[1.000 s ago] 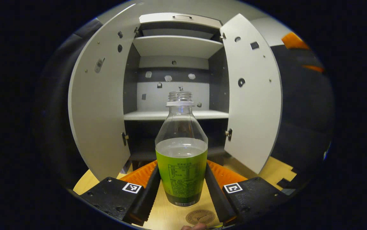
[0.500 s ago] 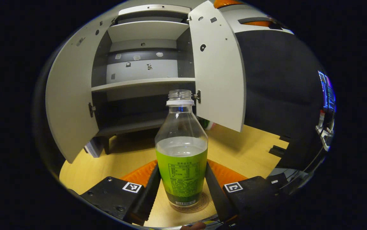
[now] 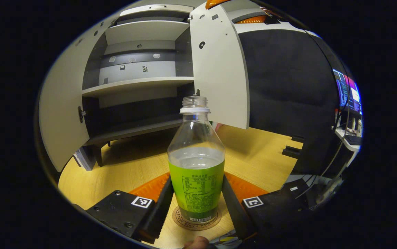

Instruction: Grasp the bottle in the cabinet with the left hand and place it on the coaster, then close the right door with the right hand and the left door with the left hand.

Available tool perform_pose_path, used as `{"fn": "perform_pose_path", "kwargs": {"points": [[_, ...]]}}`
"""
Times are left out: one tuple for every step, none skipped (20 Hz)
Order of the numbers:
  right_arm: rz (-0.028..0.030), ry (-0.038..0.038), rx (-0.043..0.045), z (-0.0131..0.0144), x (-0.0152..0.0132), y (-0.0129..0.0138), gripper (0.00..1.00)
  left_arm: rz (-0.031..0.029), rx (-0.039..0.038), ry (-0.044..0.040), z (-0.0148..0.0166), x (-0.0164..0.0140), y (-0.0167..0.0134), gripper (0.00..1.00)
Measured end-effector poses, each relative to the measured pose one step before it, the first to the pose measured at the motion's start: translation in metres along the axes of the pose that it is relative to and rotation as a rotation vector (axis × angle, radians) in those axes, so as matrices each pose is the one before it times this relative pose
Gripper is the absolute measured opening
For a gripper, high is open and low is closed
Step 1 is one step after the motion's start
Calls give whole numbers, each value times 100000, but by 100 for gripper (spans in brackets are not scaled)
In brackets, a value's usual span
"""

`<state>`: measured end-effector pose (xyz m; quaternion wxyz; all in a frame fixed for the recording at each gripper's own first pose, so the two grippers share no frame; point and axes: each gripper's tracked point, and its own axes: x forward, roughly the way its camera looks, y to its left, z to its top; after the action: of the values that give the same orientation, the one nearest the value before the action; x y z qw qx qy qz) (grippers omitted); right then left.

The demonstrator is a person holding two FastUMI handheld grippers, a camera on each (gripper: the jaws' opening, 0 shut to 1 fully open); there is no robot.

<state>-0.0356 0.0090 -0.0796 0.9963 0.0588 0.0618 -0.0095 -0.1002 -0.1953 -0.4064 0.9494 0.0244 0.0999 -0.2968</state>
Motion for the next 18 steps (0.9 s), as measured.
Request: {"fn": "perform_pose_path", "kwargs": {"points": [[819, 591, -716, -185, 213, 258, 99, -274, 270, 2737, -783, 248, 57, 81], [570, 648, -895, -286, 165, 98, 99, -1423, -591, 56, 15, -5, -62, 81], [575, 466, -808, -121, 132, 95, 99, -2962, -1747, -2742, 589, 51, -410, 82], [378, 180, -473, -98, 88, 64, 99, 1577, -312, -2781, 765, -124, 494, 82], [430, 93, 5, -26, 63, 49, 99, 1294, 597, -847, 252, 145, 460, 84], [210, 118, 167, -139, 112, 27, 99, 816, 684, 549, 170, -91, 265, 95], [105, 26, 173, 17, -42, -51, 99, -329, 445, 858, -144, 137, -88, 96], [383, -25, -92, -50, -133, 6, 99, -198, -134, 957, 52, -98, 17, 96], [-27, -224, -69, 49, -42, -125, 99, -462, -181, 501, 242, -51, 84, 96], [46, -151, 53, -28, -145, -96, 99, 184, -374, 383, 330, -192, 185, 96], [94, -22, 284, 67, -186, -95, 99, 36, -465, 320, 350, -192, 132, 96], [-87, -182, 267, 11, -171, -180, 99, 73, -718, -351, 594, -245, 177, 96], [28, -65, -58, 77, -219, -179, 99, -47, -520, 201, 289, -173, 121, 96], [-384, 210, -357, 7, -189, -268, 99, 716, 450, 650, 390, -140, 290, 96], [-404, -217, -227, 225, -300, -377, 99, 697, 901, 340, 402, -196, 289, 96], [20, -286, 87, 236, -286, -251, 99, 573, 586, 329, 562, -292, 304, 96], [-146, -609, 213, 310, -327, -316, 99, -29, -516, -694, 760, -259, 127, 96], [-588, -1101, -26, 330, -382, -440, 99, -1319, -728, -1359, 1091, -183, -169, 96]]}}
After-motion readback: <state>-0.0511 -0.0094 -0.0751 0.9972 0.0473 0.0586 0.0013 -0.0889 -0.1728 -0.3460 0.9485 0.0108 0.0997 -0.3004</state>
